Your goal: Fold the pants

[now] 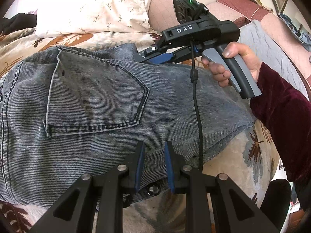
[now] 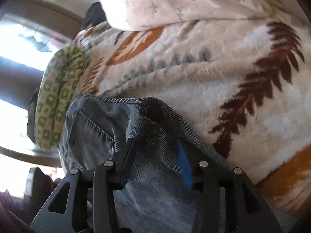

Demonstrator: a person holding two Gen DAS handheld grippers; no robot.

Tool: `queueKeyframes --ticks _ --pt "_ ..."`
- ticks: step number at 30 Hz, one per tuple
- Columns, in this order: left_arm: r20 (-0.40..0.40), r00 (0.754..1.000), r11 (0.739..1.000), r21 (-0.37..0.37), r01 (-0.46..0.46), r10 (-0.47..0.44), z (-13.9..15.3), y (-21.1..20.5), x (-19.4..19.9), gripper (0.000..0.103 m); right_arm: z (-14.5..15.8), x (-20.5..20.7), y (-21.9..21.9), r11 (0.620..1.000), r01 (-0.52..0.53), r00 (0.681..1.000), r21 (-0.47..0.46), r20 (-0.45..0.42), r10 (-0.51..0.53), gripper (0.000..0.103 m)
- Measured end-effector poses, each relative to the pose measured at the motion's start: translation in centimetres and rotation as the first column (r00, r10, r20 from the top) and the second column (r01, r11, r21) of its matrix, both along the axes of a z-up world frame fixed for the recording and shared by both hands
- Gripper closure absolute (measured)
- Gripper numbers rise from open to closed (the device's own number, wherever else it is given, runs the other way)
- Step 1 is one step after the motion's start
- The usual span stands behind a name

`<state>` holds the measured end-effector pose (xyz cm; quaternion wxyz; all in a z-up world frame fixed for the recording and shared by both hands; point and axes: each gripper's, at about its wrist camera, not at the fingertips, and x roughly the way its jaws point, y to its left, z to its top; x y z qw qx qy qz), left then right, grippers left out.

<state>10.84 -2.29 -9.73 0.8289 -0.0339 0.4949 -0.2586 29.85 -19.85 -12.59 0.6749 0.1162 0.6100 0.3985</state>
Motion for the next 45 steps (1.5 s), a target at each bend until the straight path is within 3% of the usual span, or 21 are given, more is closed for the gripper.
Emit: queueKeyframes --ticks 1,4,6,17,20,25,29,31,36,37,38,40,45 --pt "0.0 1.0 1.0 0.001 0.001 -0.001 0.0 0.0 0.1 0.079 0.0 0.0 0.1 1.0 -0.005 1.0 -0.007 0.009 0.005 0.063" --pt "0.002 1.0 1.0 0.003 0.003 -0.003 0.0 0.0 0.1 0.079 -0.1 -0.2 -0.2 0.997 -0.015 0.998 -0.072 0.061 0.02 0.092" --pt "0.004 1.0 1.0 0.004 0.003 -0.003 0.0 0.0 0.0 0.079 -0.2 -0.3 -0.9 0.998 0.002 0.998 -0.061 0.055 0.002 0.095" --pt "0.014 1.0 1.0 0.015 0.01 -0.01 -0.1 -0.1 0.1 0.075 4.5 -0.9 1.5 0.991 0.084 0.968 -0.102 0.244 -0.057 0.097" --pt "0.016 1.0 1.0 0.017 0.011 -0.011 -0.1 -0.2 0.1 0.075 4.4 -0.2 1.3 0.993 0.082 0.977 -0.084 0.202 -0.063 0.092" --pt "0.019 1.0 1.0 0.02 0.012 -0.012 -0.1 -0.1 0.0 0.074 3.1 0.5 0.1 0.998 0.054 0.992 0.026 0.115 -0.056 0.086" --pt "0.024 1.0 1.0 0.027 0.013 -0.013 -0.1 -0.4 0.0 0.073 2.3 1.0 -0.5 0.993 0.074 0.992 0.095 0.093 -0.083 0.068" --pt "0.027 1.0 0.999 0.031 0.015 -0.015 -0.1 -0.4 0.0 0.072 2.0 1.3 -0.2 0.991 0.076 0.992 0.112 0.094 -0.087 0.065" --pt "0.031 0.999 0.999 0.034 0.02 -0.021 -0.2 -0.4 0.0 0.071 1.2 1.6 1.3 0.994 0.065 0.99 0.093 0.117 -0.076 0.066" --pt "0.031 0.999 0.999 0.034 0.021 -0.022 -0.2 -0.4 0.0 0.071 1.1 1.6 1.8 0.994 0.056 0.989 0.092 0.13 -0.068 0.073" --pt "0.032 0.999 0.999 0.035 0.022 -0.023 -0.2 -0.4 0.0 0.071 1.1 1.5 2.1 0.996 0.045 0.989 0.081 0.139 -0.056 0.091" --pt "0.034 0.999 0.999 0.037 0.022 -0.024 -0.2 -0.4 0.1 0.071 1.3 1.3 3.1 0.999 0.03 0.987 0.019 0.157 -0.032 0.094" --pt "0.045 0.999 0.999 0.05 0.019 -0.021 -0.2 -0.8 -0.1 0.071 3.1 1.5 3.9 0.995 0.087 0.974 -0.038 0.215 -0.077 0.095"
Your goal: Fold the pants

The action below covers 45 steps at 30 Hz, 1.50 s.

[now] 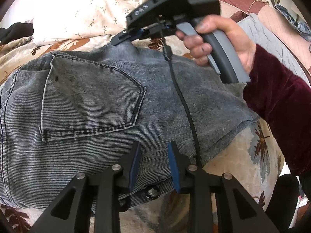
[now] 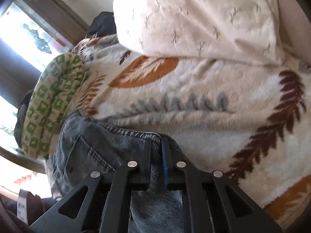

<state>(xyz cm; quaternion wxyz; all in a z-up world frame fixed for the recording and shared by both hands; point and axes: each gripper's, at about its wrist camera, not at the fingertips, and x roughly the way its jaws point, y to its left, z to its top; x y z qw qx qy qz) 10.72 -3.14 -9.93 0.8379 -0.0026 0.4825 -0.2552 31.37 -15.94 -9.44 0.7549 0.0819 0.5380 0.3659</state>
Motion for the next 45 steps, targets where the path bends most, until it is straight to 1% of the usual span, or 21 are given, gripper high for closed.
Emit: queueKeyframes --ticks 3,6,7,10,13,15,18,23,25,26,27,28,29,31,34,38,40,42,43,44,45 --pt "0.008 1.0 1.0 0.008 0.001 -0.001 -0.1 -0.4 -0.1 0.071 -0.2 1.0 0.3 0.997 0.055 0.998 -0.051 0.001 -0.055 0.095" --pt "0.013 1.0 1.0 0.015 0.006 -0.007 -0.2 -0.6 -0.2 0.071 -1.5 1.8 0.8 0.992 0.078 0.997 -0.096 -0.004 -0.078 0.095" --pt "0.014 1.0 1.0 0.017 0.008 -0.008 -0.2 -0.6 -0.2 0.071 -2.5 1.9 1.1 0.99 0.082 0.996 -0.113 -0.024 -0.085 0.095" --pt "0.016 1.0 1.0 0.019 0.009 -0.009 0.0 -0.8 -0.6 0.071 -2.7 1.9 0.2 0.991 0.117 0.991 -0.069 -0.05 -0.12 0.093" --pt "0.013 1.0 1.0 0.017 0.005 -0.005 0.1 -0.7 -0.7 0.07 -0.9 1.4 -2.0 0.978 0.206 0.978 -0.033 -0.037 -0.207 0.069" --pt "0.012 1.0 1.0 0.018 0.002 -0.002 0.1 -0.6 -0.7 0.07 0.9 0.3 -3.2 0.978 0.205 0.979 0.032 -0.024 -0.204 0.068" --pt "0.014 1.0 1.0 0.023 -0.002 0.001 0.1 -0.4 -0.7 0.07 2.2 -1.8 -4.1 0.987 0.153 0.987 0.047 -0.066 -0.15 0.069" --pt "0.02 1.0 1.0 0.031 -0.004 0.003 0.0 -1.0 -1.0 0.07 0.8 -4.0 -4.0 0.982 0.179 0.974 0.056 -0.152 -0.169 0.069" --pt "0.023 1.0 0.999 0.034 -0.001 0.0 0.1 -1.1 -1.0 0.069 -1.0 -3.7 -4.2 0.974 0.221 0.958 0.054 -0.201 -0.206 0.069" --pt "0.023 1.0 0.999 0.036 0.001 -0.002 0.1 -1.0 -1.1 0.069 -1.9 -3.6 -4.5 0.969 0.248 0.949 0.02 -0.206 -0.238 0.07" --pt "0.023 1.0 0.999 0.033 0.001 -0.002 0.1 -1.0 -1.2 0.069 -2.8 -3.6 -4.9 0.963 0.27 0.946 -0.019 -0.183 -0.268 0.077" --pt "0.02 1.0 1.0 0.03 -0.001 0.0 0.3 -0.8 -1.2 0.069 -3.0 -3.7 -5.5 0.956 0.291 0.942 -0.019 -0.167 -0.29 0.091" --pt "0.017 1.0 1.0 0.027 -0.003 0.003 0.4 -0.7 -1.2 0.069 -3.0 -3.8 -6.0 0.949 0.314 0.936 -0.027 -0.161 -0.314 0.095" --pt "0.015 1.0 1.0 0.028 -0.01 0.01 0.5 -0.6 -1.3 0.069 -2.8 -4.2 -6.8 0.937 0.342 0.932 -0.074 -0.101 -0.348 0.098" --pt "0.022 1.0 0.999 0.045 -0.021 0.02 0.6 -0.5 -1.5 0.069 -3.0 -4.5 -6.6 0.937 0.339 0.935 -0.086 -0.078 -0.346 0.099" --pt "0.026 1.0 0.998 0.062 -0.012 0.01 0.4 -0.5 -1.8 0.069 -3.1 -4.4 -6.5 0.927 0.363 0.923 -0.096 -0.095 -0.372 0.099" --pt "0.023 1.0 0.998 0.057 -0.014 0.013 0.4 -0.3 -1.7 0.068 -2.5 -4.7 -6.6 0.92 0.368 0.921 -0.131 -0.084 -0.38 0.099" --pt "0.035 0.999 0.998 0.057 -0.015 0.013 0.5 -0.4 -1.8 0.069 -1.4 -5.5 -6.9 0.916 0.377 0.917 -0.139 -0.083 -0.39 0.09" --pt "0.04 0.999 0.998 0.055 -0.02 0.017 0.6 -0.3 -1.9 0.068 -0.4 -6.2 -7.4 0.915 0.385 0.915 -0.119 -0.079 -0.395 0.084" --pt "0.046 0.999 0.998 0.054 -0.022 0.02 0.8 -0.3 -2.0 0.065 0.6 -6.9 -8.0 0.914 0.394 0.914 -0.095 -0.064 -0.4 0.075" --pt "0.052 0.998 0.999 0.048 -0.025 0.022 1.0 -0.2 -2.1 0.062 1.8 -8.0 -8.9 0.91 0.408 0.911 -0.071 -0.04 -0.411 0.072"
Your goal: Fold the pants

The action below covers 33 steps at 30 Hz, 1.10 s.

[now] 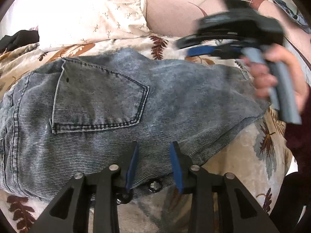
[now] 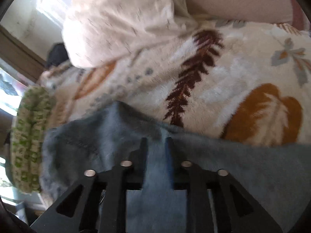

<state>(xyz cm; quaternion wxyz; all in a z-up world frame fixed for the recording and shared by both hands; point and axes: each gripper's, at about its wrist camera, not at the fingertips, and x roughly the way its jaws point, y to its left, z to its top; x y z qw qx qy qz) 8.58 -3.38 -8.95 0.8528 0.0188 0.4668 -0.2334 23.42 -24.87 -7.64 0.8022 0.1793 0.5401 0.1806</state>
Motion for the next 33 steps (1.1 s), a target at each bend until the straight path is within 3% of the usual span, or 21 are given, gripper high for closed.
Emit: queueKeyframes --ticks 2,5,8,11,13,16,20,22,25,28,30,33 --pt "0.027 1.0 1.0 -0.014 -0.016 0.017 0.7 0.3 -0.3 0.043 2.5 -2.6 -2.7 0.999 0.041 0.997 0.018 0.065 -0.042 0.063" --pt "0.095 0.995 0.999 -0.038 -0.035 0.038 2.0 0.6 -0.6 0.041 5.4 -7.0 -8.0 0.985 0.159 0.977 0.072 0.134 -0.167 0.048" --pt "0.168 0.985 0.997 -0.064 -0.034 0.045 3.2 0.5 -1.0 0.038 5.9 -12.1 -14.1 0.931 0.311 0.93 0.19 0.142 -0.34 0.045" --pt "0.207 0.977 0.998 -0.056 -0.036 0.047 2.8 0.1 -1.4 0.036 4.5 -17.4 -20.3 0.81 0.483 0.845 0.332 0.066 -0.531 0.033" --pt "0.205 0.977 0.998 -0.034 -0.049 0.054 2.2 -0.7 -1.1 0.036 2.7 -20.3 -23.8 0.69 0.59 0.769 0.419 -0.034 -0.638 0.031" --pt "0.201 0.978 0.998 -0.002 -0.061 0.06 2.3 -2.5 -1.6 0.036 0.5 -22.4 -27.4 0.575 0.664 0.7 0.478 -0.127 -0.703 0.031" --pt "0.18 0.984 1.0 0.012 -0.002 0.0 3.9 -6.6 -1.0 0.036 -2.3 -23.2 -29.4 0.473 0.739 0.634 0.48 -0.257 -0.73 0.031" --pt "0.166 0.985 0.998 0.024 0.052 -0.055 4.8 -9.2 0.1 0.036 -3.3 -22.8 -29.7 0.461 0.746 0.633 0.481 -0.296 -0.716 0.031" --pt "0.138 0.983 0.992 0.038 0.116 -0.121 6.1 -12.8 2.8 0.036 -5.0 -22.5 -29.4 0.41 0.758 0.626 0.508 -0.385 -0.679 0.031" --pt "0.088 0.979 0.982 0.072 0.176 -0.182 6.4 -16.6 5.9 0.036 -5.8 -22.5 -29.4 0.392 0.793 0.586 0.466 -0.412 -0.698 0.031" --pt "0.055 0.968 0.965 0.11 0.239 -0.246 6.1 -19.3 8.0 0.036 -6.0 -22.5 -29.6 0.379 0.813 0.561 0.442 -0.417 -0.715 0.031" --pt "0.03 0.948 0.937 0.164 0.309 -0.318 5.3 -22.9 10.1 0.036 -6.5 -21.9 -29.4 0.382 0.819 0.556 0.428 -0.427 -0.713 0.031"
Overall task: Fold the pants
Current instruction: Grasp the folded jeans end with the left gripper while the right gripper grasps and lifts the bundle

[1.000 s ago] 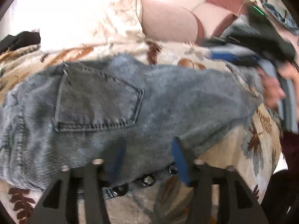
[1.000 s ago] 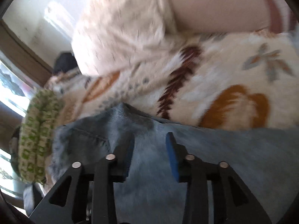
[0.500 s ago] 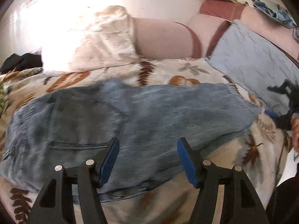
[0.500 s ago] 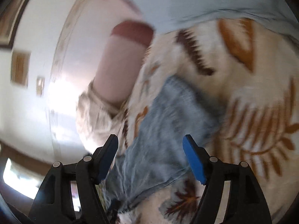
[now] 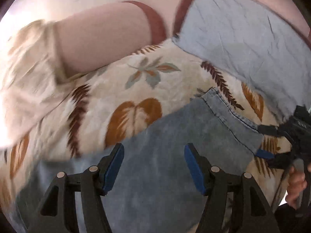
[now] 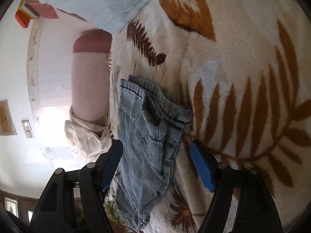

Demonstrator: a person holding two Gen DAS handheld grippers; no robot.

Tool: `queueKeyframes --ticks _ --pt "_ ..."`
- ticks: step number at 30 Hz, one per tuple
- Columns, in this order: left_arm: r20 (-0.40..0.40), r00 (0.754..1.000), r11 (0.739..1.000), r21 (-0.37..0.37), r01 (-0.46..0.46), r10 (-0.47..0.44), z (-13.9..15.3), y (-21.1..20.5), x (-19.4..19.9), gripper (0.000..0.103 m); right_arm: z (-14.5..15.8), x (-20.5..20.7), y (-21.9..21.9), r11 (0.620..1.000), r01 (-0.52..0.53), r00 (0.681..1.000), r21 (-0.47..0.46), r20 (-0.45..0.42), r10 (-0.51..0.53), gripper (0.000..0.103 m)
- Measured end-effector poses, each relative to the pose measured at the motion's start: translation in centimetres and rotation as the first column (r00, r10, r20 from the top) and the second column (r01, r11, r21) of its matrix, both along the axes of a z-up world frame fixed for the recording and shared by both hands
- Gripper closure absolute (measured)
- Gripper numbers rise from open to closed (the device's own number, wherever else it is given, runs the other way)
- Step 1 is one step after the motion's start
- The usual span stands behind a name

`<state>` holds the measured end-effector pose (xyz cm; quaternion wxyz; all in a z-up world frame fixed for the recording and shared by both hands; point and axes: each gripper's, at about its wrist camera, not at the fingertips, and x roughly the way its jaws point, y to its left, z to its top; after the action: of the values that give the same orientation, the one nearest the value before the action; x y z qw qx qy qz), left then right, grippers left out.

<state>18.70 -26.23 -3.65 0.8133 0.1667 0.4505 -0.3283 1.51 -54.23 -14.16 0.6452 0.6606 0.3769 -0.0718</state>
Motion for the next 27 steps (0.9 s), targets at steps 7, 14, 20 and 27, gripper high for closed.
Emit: queueKeyframes --ticks 7,14,20,27 --pt "-0.07 0.979 0.981 0.014 0.192 -0.191 -1.7 -8.1 3.3 0.041 -0.4 0.0 0.3 0.998 0.066 0.998 -0.025 -0.003 -0.066 0.031" --pt "-0.171 0.903 0.915 0.028 0.403 -0.393 -4.2 -13.6 3.7 0.058 -0.1 0.6 0.8 0.994 0.038 0.999 -0.098 -0.027 -0.041 0.053" --pt "-0.237 0.852 0.879 -0.024 0.476 -0.468 -5.5 -15.4 4.2 0.06 0.1 1.5 1.4 0.987 0.012 0.999 -0.158 -0.031 -0.017 0.062" --pt "-0.253 0.837 0.874 -0.088 0.478 -0.484 -6.0 -15.3 4.5 0.074 -0.1 2.0 1.5 0.981 -0.002 0.999 -0.192 -0.033 -0.004 0.074"
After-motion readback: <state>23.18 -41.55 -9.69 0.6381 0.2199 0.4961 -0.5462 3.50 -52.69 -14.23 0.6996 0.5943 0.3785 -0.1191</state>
